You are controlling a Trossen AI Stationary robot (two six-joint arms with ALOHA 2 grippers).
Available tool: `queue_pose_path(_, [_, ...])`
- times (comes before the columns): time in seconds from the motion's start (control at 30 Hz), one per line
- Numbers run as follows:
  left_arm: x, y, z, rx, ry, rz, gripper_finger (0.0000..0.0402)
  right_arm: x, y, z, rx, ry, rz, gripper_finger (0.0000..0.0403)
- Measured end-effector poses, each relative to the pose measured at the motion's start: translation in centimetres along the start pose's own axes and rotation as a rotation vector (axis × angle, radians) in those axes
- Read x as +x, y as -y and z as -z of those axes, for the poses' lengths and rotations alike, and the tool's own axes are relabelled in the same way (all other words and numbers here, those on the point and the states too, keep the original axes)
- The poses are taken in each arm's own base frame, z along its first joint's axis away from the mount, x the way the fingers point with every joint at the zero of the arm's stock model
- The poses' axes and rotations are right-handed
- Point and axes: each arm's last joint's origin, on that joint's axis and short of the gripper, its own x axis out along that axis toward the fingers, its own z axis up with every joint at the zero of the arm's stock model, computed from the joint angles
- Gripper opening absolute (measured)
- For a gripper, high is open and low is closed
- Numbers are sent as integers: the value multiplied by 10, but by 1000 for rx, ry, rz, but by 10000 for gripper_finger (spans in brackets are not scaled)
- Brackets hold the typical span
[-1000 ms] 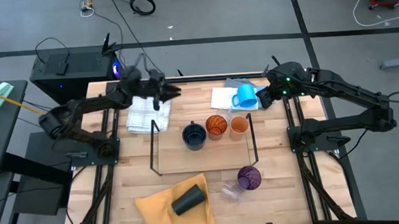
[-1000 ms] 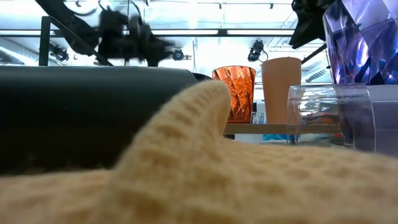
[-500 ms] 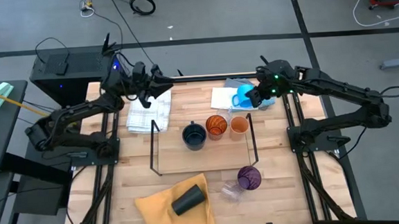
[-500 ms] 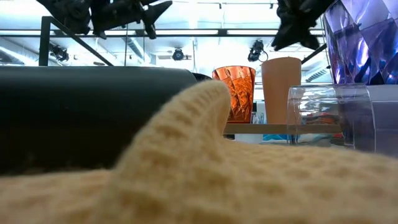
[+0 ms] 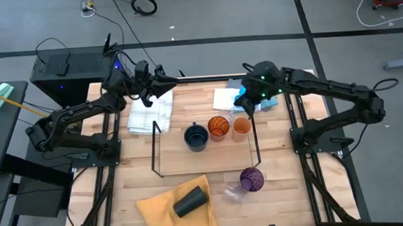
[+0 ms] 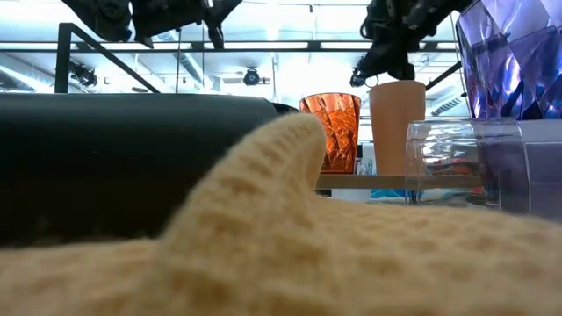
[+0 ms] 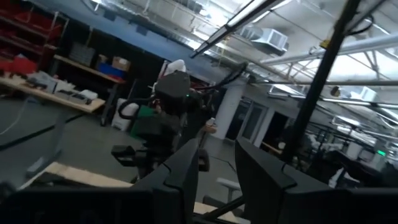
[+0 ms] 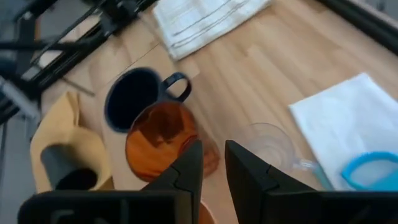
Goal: Stack small to large cups/mugs on shelf
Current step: Put the top transparent cup on the shelf
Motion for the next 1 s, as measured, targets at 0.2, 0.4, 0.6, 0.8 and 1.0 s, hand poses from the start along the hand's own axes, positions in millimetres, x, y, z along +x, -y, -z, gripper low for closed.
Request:
queue_pose_path(0.2, [1, -2, 2, -26, 8, -48, 112, 18, 6, -1, -94, -77, -56, 75])
queue_pose_path(0.4, [1, -2, 2, -24, 15, -56, 112, 33, 18, -2, -129, -119, -46, 75])
queue_pose_path(0.6, [1, -2, 2, -20, 15, -57, 112, 40, 41, -8, -41, -118, 5, 75])
queue_pose_path(0.8, [1, -2, 2, -19, 13, -54, 115, 55, 65, -9, 38, -165, 52, 75])
queue_pose_path(1.0, [1, -2, 2, 32, 11, -55, 115, 76, 83, -5, 95, -233, 63, 75])
